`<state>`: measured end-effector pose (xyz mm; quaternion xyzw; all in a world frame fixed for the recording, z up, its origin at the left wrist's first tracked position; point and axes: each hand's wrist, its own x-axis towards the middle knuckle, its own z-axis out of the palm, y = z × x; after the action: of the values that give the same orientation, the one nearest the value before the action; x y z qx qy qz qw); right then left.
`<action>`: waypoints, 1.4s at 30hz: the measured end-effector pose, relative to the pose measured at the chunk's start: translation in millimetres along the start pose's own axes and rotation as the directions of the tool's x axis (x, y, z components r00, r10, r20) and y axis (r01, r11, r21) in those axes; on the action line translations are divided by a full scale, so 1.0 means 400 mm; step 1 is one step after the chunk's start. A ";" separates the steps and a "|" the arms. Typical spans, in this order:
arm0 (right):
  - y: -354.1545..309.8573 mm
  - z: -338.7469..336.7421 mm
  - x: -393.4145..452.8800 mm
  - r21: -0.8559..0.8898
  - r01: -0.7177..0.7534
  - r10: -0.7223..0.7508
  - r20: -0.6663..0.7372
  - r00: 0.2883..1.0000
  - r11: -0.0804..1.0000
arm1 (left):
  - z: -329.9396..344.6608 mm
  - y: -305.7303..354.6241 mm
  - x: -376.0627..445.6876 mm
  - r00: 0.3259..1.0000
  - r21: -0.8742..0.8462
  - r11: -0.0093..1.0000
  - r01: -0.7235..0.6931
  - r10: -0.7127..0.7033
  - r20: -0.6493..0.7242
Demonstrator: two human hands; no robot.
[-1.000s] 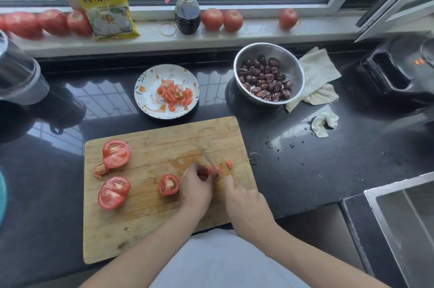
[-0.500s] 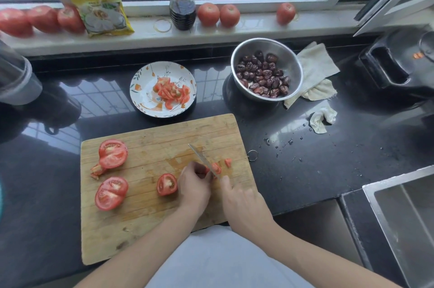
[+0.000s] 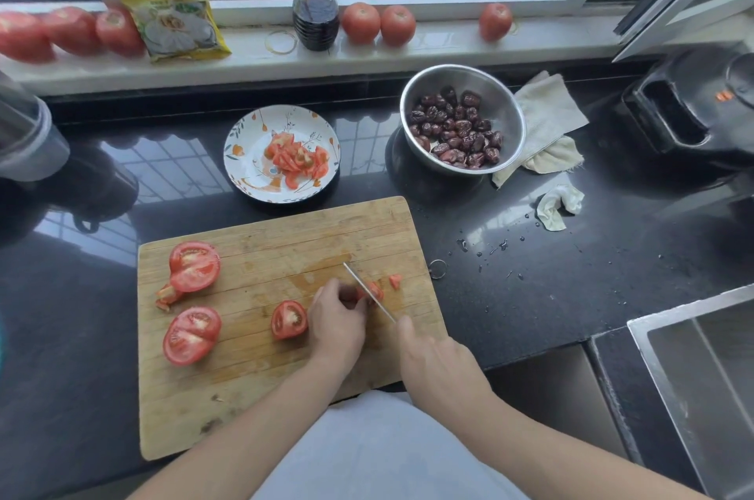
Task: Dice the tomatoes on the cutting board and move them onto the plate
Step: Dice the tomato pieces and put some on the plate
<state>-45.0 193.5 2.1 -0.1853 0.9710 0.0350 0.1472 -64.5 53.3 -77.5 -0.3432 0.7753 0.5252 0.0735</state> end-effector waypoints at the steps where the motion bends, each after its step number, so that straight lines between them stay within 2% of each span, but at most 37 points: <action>1: 0.001 0.009 0.001 -0.005 -0.028 0.028 0.034 0.999 1.000 | 0.001 -0.001 0.000 1.000 0.001 1.000 -0.003 0.003 -0.001; 4: -0.024 0.039 0.047 -0.019 0.024 -0.024 -0.016 1.000 1.000 | 0.005 0.000 0.000 1.000 0.012 1.000 -0.020 0.021 -0.008; 7: -0.059 0.031 0.111 0.006 0.017 -0.017 -0.067 0.998 1.000 | 0.004 0.001 -0.003 1.000 0.005 1.000 -0.013 0.013 -0.014; 13: -0.007 0.036 0.046 0.069 -0.032 0.024 0.108 0.994 0.997 | 0.007 -0.001 -0.007 1.000 0.010 1.000 -0.017 0.017 -0.025; 17: -0.004 0.043 0.026 0.132 -0.027 0.022 0.037 0.999 0.991 | 0.007 0.000 -0.013 0.999 0.027 0.999 -0.022 0.023 -0.031; 21: -0.021 0.031 0.105 0.193 -0.103 0.096 0.044 0.994 0.976 | 0.008 -0.002 -0.016 0.998 0.029 0.999 -0.033 0.034 -0.045; 25: 0.010 0.008 0.076 0.156 -0.069 0.063 0.042 0.997 0.985 | 0.008 -0.002 -0.018 0.998 0.035 0.999 -0.031 0.032 -0.049; 29: 0.006 -0.002 0.019 0.003 0.056 -0.055 -0.089 0.995 0.998 | 0.009 -0.004 -0.013 0.999 0.029 1.000 0.006 -0.005 -0.046; 32: -0.011 0.005 0.002 -0.004 0.112 -0.112 -0.137 0.984 0.994 | 0.009 -0.009 -0.010 1.000 0.016 1.000 -0.002 0.003 -0.025; 42: -0.024 0.012 0.006 0.015 0.062 -0.060 -0.125 0.990 0.998 | 0.009 -0.012 -0.008 1.000 -0.018 1.000 -0.016 0.016 0.005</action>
<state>-42.4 184.4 -3.4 -0.2153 0.9724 0.0096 0.0893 -60.0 56.9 -81.3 -0.3362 0.7731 0.5335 0.0681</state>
